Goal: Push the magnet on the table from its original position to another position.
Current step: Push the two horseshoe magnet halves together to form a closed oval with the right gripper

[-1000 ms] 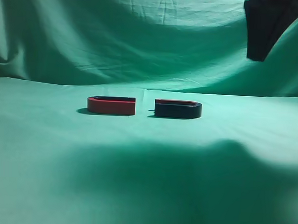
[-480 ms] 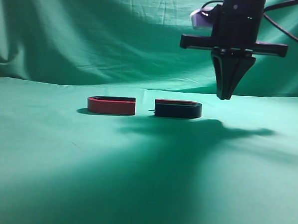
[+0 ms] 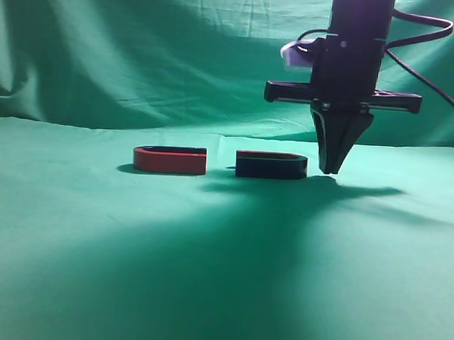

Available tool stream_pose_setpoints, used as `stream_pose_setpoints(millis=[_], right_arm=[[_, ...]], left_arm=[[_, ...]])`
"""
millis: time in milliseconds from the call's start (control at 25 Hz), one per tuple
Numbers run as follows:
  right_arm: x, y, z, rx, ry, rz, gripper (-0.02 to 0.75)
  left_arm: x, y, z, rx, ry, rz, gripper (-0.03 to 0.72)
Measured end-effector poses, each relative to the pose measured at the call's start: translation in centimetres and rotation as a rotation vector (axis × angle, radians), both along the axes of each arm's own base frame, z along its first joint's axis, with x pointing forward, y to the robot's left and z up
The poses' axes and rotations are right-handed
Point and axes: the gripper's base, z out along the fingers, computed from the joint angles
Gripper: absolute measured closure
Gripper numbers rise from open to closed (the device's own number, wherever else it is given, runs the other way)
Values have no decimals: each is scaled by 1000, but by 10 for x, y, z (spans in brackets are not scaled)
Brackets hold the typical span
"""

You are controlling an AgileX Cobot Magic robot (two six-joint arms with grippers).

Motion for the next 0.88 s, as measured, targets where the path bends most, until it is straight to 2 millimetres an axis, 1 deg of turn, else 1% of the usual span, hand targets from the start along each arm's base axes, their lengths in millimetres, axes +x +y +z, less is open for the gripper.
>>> stream_pose_setpoints(millis=[120,480,880], right_arm=[[2,1,-5,5,-2,-3,738],[6,8,-3,95,-49,-40,738],[6,19,-1,217,-40,-51,738]], left_arm=[[0,0,0,0,0,0,316],[0,0,0,0,0,0,316],[0,0,0,0,0,0,316]])
